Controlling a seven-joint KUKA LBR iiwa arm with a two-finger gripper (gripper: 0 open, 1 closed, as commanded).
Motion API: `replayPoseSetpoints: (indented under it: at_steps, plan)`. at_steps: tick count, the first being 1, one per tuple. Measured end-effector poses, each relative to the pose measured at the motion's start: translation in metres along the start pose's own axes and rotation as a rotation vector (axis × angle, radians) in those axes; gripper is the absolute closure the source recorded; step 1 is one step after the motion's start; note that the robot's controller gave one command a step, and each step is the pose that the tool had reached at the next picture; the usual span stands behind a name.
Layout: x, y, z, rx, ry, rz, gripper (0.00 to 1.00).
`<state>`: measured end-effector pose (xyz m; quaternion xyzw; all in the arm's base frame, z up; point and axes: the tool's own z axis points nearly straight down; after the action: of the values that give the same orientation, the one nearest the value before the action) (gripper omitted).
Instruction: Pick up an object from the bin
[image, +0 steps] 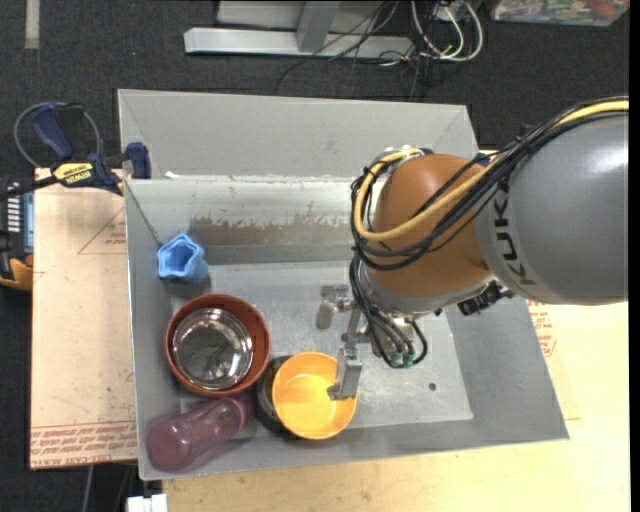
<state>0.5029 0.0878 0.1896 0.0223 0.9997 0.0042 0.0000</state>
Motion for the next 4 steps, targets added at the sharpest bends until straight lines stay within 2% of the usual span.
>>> replayPoseSetpoints:
  at_steps: [1,2,3,4]
  plan:
    - [0.004,-0.020,0.100,-0.002,0.010,0.061,0.00]
    - [-0.012,0.023,0.025,-0.008,-0.018,0.243,1.00]
    - [-0.012,0.023,0.025,-0.008,-0.018,0.243,1.00]
    - [0.005,0.049,-0.053,-0.008,-0.025,0.005,1.00]
